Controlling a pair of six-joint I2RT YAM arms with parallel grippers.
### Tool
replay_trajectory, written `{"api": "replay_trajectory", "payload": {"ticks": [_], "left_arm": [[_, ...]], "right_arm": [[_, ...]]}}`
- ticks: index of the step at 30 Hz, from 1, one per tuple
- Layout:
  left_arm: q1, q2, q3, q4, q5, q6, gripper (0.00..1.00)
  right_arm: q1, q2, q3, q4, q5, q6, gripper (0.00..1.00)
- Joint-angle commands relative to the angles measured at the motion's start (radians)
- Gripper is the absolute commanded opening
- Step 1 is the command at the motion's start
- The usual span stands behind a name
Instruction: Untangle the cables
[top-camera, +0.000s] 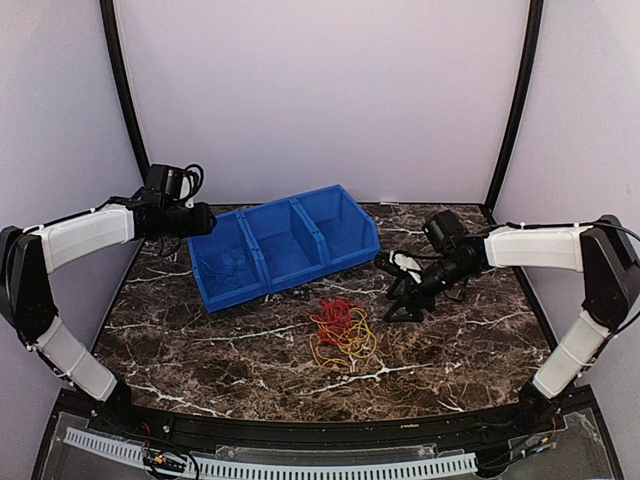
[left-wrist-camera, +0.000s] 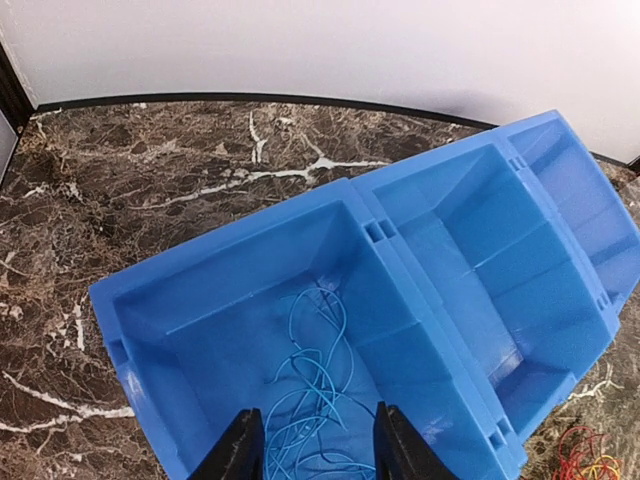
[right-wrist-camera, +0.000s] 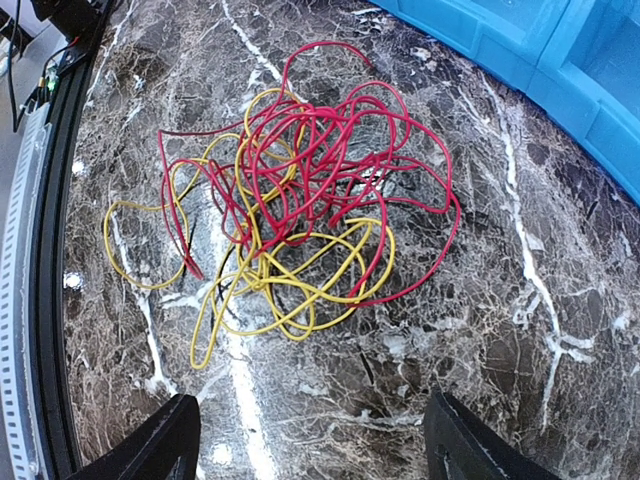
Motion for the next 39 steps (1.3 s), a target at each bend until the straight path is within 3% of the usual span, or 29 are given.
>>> {"api": "replay_trajectory", "payload": {"ticks": [1,8,15,16,18,24,25,28,33,36,39], "left_arm": [[0.001,-0.149,-0.053,0.036,0.080,0.005,0.39],[-0.048,-0.321,-0.153,0.146,0.267,0.036,0.40],[-0.258,-0.355,-0.184,0.121,0.280,0.091,0.39],[-0.277,-0.351,-0.195,0.120,0.271,0.081,0.40],[-0.334,-0.354,-0.226,0.134,0.255,0.077,0.39],[-0.402,-0.308,-0.313,0.167,0.262,0.020,0.39],[-0.404,-0.299,-0.316,0.154,0.258,-0.014,0.39],[-0.433,-0.281,-0.365,0.176,0.214,-0.076,0.39],[-0.448,-0.314,-0.485,0.325,0.220,-0.135,0.39],[-0.449,-0.282,-0.488,0.318,0.199,-0.161,0.38],[-0.454,-0.200,-0.423,0.246,0.190,-0.238,0.34]], "right_arm": [[-0.001,0.003,0.035,0.003,0.008,-0.002,0.79],[-0.003,-0.080,0.126,-0.044,0.116,-0.002,0.80],[-0.004,-0.149,0.280,-0.054,0.252,0.055,0.83],[-0.004,-0.154,0.295,-0.047,0.263,0.082,0.89],[-0.004,-0.165,0.303,-0.020,0.238,0.118,0.98],[0.020,-0.112,0.297,-0.042,0.059,0.091,0.99],[0.037,-0.091,0.306,-0.049,0.064,0.077,0.98],[0.094,-0.018,0.350,-0.056,0.136,0.049,0.84],[0.174,0.113,0.437,-0.111,0.147,0.032,0.67],[0.226,0.167,0.435,-0.118,0.144,0.039,0.65],[0.284,0.181,0.395,-0.067,0.227,0.038,0.70]]}}
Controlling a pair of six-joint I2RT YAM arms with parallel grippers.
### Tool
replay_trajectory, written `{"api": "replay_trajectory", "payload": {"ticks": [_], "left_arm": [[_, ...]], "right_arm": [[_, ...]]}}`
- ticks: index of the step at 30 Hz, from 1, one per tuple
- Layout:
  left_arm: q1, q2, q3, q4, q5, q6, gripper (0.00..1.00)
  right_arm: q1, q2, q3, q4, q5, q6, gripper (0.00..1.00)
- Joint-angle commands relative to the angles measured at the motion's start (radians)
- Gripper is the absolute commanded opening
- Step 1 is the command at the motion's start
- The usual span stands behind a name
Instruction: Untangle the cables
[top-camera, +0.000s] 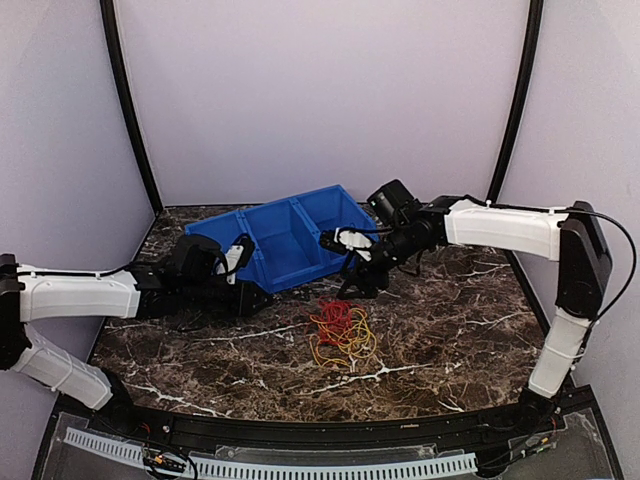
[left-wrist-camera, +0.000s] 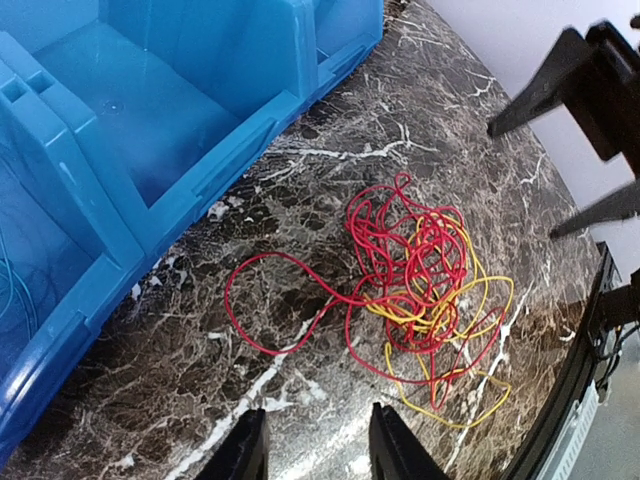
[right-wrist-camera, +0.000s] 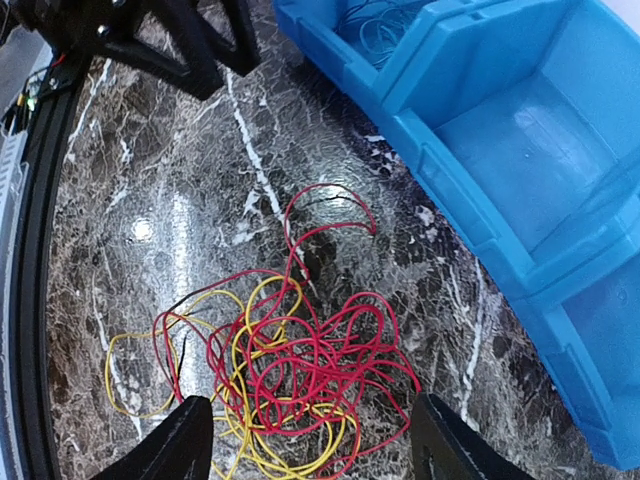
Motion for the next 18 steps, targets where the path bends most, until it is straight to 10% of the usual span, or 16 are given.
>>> {"api": "replay_trajectory", "payload": {"ticks": [1,18], "left_arm": [[-0.010,0.071,0.060,-0.015,-0.039,-0.149,0.34],[-0.095,0.249,0.061,0.214,-0.051,-0.571,0.37]], "right_arm": [[0.088,0.015,-0.033,0.053,0.100,-0.009,0.71],[0.128,-0.004,-0.169,0.115,0.200,-0.032,0.69]]}}
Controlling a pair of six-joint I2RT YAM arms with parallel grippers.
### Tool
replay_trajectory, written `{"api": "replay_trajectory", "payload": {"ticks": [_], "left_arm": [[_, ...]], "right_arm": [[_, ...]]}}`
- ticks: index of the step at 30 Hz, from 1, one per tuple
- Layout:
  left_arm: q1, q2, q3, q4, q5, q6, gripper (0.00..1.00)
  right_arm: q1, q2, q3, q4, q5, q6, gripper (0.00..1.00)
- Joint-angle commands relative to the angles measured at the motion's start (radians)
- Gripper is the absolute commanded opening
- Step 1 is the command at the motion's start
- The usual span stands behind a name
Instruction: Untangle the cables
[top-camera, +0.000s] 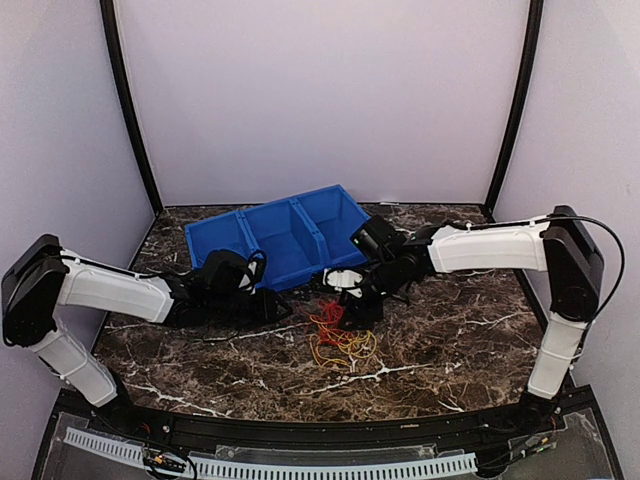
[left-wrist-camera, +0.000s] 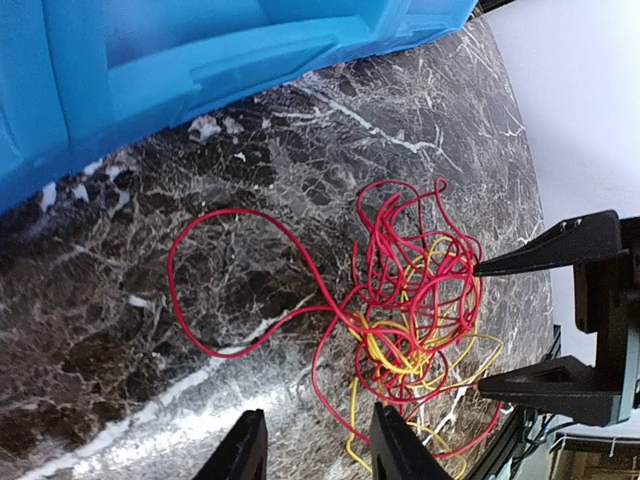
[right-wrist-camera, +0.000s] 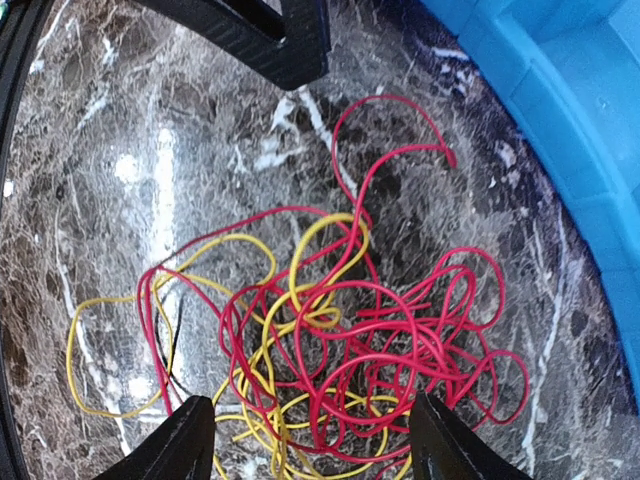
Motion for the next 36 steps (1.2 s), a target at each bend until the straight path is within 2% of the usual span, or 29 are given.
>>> {"api": "replay_trajectory", "payload": {"ticks": [1,15,21,27,33,36], "left_arm": [[-0.027,0.046,0.044,0.054,-0.032,-0.172,0.37],[-0.040,0.200,0.091,0.212,-0.028,-0.296,0.35],[-0.040,0.246,0.119,0.240,-0.059,-0.277,0.24],[-0.040,0.254,0.143,0.270,-0.063,-0.233,0.01],[-0.040,0.213,0.168,0.278,-0.044,-0.152,0.00],[-0.042,0.179,0.169,0.286,-0.032,-0.102,0.00]], "right_arm": [[0.001,-0.055,-0.062,0.045,0.027,-0.013,0.69],[0.001,-0.102,-0.133,0.071,-0.018,-0.005,0.70],[0.001,-0.099,-0.135,0.069,-0.032,0.000,0.70],[0.001,-0.123,-0.122,0.045,-0.027,-0.001,0.73],[-0.001,-0.151,-0.069,-0.018,-0.044,-0.014,0.76],[-0.001,-0.165,-0.055,0.002,-0.049,0.014,0.81]]}}
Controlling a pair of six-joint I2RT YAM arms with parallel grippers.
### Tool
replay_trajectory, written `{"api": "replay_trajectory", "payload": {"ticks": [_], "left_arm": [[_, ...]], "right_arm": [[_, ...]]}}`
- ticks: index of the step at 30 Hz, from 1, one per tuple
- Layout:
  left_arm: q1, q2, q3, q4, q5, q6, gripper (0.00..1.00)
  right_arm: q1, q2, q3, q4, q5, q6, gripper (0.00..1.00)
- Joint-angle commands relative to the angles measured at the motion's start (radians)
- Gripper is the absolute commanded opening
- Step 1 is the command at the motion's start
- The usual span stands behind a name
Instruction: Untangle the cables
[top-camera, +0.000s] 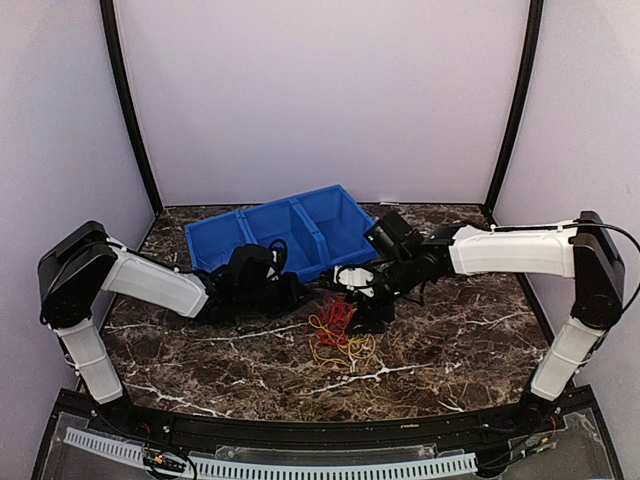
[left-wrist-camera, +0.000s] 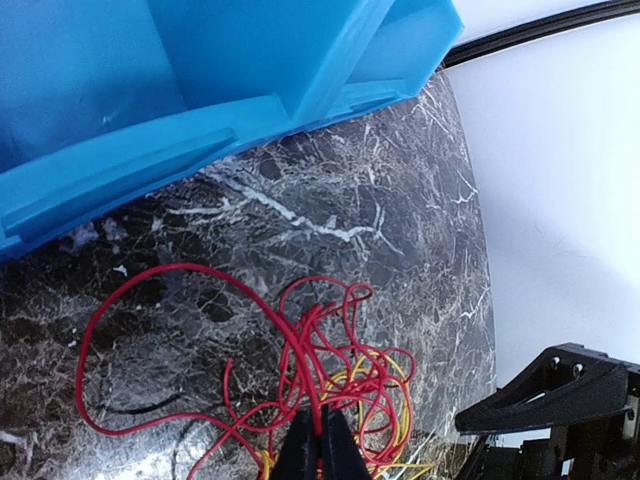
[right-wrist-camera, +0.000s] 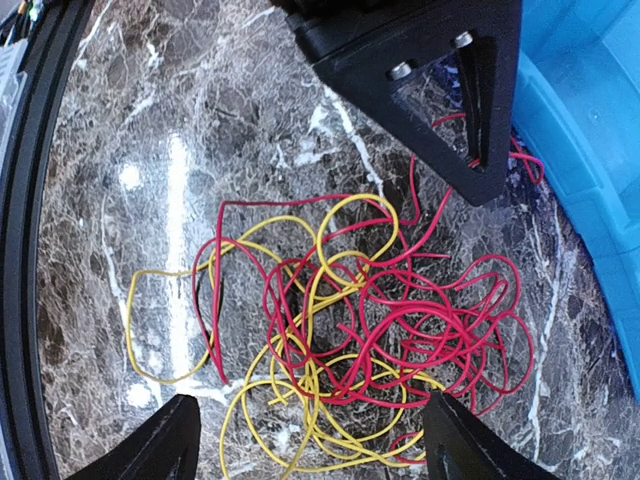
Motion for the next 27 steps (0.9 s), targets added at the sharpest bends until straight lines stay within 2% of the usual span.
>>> {"api": "replay_trajectory", "payload": {"ticks": [1,3,6,17,21,27], "left_arm": [[-0.005,-0.096,0.021,0.033,0.014,0.098,0.00],[-0.005,-0.123,0.013,0.041,0.016,0.112,0.00],[-0.006,-0.173,0.000,0.045,0.013,0.123,0.00],[-0.012,-0.297,-0.006,-0.075,-0.071,0.126,0.00],[-0.011,-0.350,-0.001,-0.155,-0.144,0.117,0.00],[-0.012,-0.474,0.043,-0.241,-0.214,0.169,0.00]], "right_arm": [[-0.002,-0.048,0.045,0.025,-0.024,0.030,0.86],[-0.002,-0.036,0.057,0.058,-0.018,0.052,0.94],[-0.004,0.006,0.106,0.068,-0.018,0.077,0.97],[-0.013,0.162,0.097,0.356,-0.167,0.219,0.89],[-0.013,0.239,0.048,0.450,-0.217,0.288,0.81],[-0.013,0.315,0.015,0.490,-0.252,0.375,0.56]]}}
